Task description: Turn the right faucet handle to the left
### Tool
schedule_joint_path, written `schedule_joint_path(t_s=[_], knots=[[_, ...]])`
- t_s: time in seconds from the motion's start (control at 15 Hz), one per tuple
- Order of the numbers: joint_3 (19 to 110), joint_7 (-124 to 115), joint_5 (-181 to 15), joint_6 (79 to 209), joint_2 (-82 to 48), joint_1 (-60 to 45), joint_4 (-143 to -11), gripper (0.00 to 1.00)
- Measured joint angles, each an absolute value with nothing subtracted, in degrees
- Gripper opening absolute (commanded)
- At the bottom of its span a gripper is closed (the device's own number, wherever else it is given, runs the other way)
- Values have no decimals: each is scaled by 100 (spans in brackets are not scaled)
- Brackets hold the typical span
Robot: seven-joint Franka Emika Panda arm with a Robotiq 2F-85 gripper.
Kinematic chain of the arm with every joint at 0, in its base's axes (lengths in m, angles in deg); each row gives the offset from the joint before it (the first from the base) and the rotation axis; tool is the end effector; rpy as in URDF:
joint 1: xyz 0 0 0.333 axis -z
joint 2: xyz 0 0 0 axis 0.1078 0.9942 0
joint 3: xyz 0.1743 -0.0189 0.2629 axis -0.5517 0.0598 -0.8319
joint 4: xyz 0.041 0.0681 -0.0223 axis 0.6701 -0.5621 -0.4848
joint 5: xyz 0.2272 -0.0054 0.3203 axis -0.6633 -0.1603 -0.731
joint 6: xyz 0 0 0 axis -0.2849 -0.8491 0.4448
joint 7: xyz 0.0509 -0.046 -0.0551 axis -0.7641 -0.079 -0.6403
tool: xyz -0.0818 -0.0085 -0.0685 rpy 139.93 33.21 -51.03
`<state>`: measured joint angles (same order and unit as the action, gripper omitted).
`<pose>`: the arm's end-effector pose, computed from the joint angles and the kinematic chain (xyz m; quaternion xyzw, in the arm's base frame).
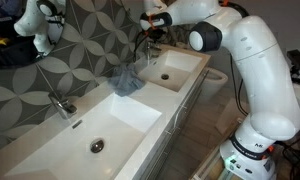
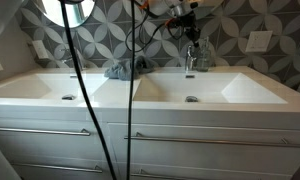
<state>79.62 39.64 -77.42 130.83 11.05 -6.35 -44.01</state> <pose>0.7699 -0.1667 0.4315 0.8541 -0.4601 0.2094 0.1224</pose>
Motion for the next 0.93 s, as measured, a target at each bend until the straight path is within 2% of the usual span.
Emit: schedule_joint_path(t_s=[0.93], knots=[[7688, 3917, -7856, 12641, 1108, -642, -4258, 0]])
